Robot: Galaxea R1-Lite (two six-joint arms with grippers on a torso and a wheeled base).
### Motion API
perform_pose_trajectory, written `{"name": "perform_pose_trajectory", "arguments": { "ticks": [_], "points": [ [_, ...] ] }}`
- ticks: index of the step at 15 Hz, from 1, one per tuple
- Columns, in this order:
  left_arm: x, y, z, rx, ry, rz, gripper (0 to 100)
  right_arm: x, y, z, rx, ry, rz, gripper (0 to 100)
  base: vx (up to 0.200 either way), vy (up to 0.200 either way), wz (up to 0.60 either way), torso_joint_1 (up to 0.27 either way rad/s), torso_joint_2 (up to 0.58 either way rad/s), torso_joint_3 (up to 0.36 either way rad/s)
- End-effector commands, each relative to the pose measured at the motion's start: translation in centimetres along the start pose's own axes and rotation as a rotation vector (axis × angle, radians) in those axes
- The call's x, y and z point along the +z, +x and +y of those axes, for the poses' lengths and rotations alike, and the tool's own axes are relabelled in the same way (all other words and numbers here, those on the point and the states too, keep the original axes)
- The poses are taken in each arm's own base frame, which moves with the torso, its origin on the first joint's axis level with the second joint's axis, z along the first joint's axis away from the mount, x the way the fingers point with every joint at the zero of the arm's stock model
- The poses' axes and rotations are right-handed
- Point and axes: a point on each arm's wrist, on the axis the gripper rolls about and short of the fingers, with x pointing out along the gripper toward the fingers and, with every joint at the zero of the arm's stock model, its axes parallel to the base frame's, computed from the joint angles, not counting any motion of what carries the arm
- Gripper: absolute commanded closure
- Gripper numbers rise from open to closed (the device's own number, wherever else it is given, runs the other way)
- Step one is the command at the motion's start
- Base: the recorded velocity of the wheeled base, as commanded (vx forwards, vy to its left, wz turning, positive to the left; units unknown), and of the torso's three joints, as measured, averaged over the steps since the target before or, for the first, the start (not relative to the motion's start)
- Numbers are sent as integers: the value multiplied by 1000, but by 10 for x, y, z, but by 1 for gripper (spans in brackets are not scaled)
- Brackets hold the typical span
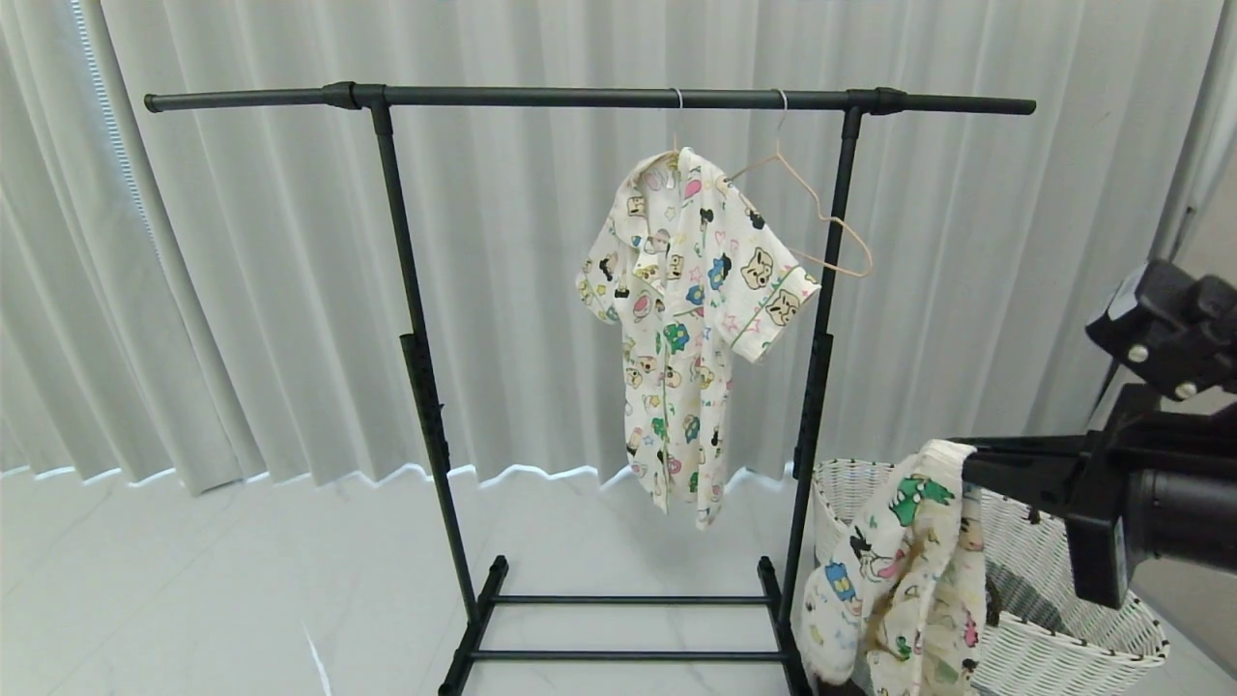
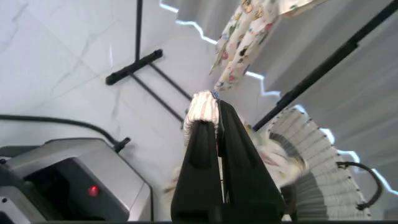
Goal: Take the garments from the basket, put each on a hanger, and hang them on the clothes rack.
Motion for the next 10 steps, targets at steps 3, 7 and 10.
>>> {"name": "perform_pose_trajectory", "arguments": {
  "ticks": [3,7,10],
  "points": [
    [-3,-9,0,-71,-5,-146,0,27,35,19,81,5,-90,100,0,0,0,0,0,0],
    [23,-23,11,-222,28,-327,0,45,49,33,132,-9,-119,100,0,0,0,0,0,0],
    [95,-24,29,-351,37,-374,0,56,56,39,150,-7,-142,100,0,0,0,0,0,0]
  ]
}}
